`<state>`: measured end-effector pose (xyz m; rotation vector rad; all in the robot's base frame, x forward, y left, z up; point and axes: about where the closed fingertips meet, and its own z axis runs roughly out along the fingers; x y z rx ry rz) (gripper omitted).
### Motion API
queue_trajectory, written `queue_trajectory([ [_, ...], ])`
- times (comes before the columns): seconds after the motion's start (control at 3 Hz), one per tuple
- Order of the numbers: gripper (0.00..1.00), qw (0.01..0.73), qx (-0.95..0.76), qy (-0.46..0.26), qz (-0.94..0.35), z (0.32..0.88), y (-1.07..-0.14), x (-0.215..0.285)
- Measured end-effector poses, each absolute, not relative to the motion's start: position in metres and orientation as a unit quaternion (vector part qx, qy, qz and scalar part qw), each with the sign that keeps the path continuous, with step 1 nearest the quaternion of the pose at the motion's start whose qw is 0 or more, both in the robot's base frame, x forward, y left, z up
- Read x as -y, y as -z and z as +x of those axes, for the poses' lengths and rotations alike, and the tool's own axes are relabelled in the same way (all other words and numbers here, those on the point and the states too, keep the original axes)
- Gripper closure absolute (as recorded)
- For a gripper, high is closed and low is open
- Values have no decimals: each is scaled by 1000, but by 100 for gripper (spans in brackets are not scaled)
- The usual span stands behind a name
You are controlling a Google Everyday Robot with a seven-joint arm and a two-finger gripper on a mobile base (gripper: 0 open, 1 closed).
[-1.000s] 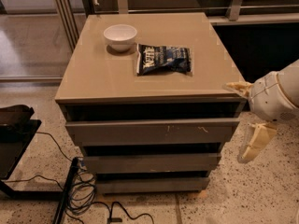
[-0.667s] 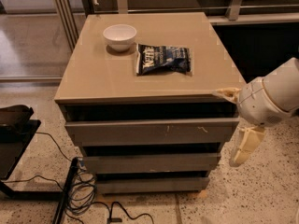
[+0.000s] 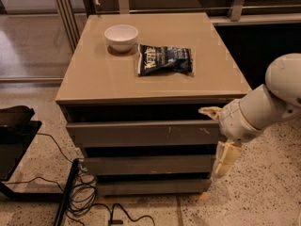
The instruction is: Open top drawer
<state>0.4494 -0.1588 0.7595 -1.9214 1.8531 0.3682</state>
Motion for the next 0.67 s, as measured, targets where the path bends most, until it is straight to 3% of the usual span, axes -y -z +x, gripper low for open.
queue_trajectory([
  [0.67,0,261,-689,-145,-660,463,-711,150],
])
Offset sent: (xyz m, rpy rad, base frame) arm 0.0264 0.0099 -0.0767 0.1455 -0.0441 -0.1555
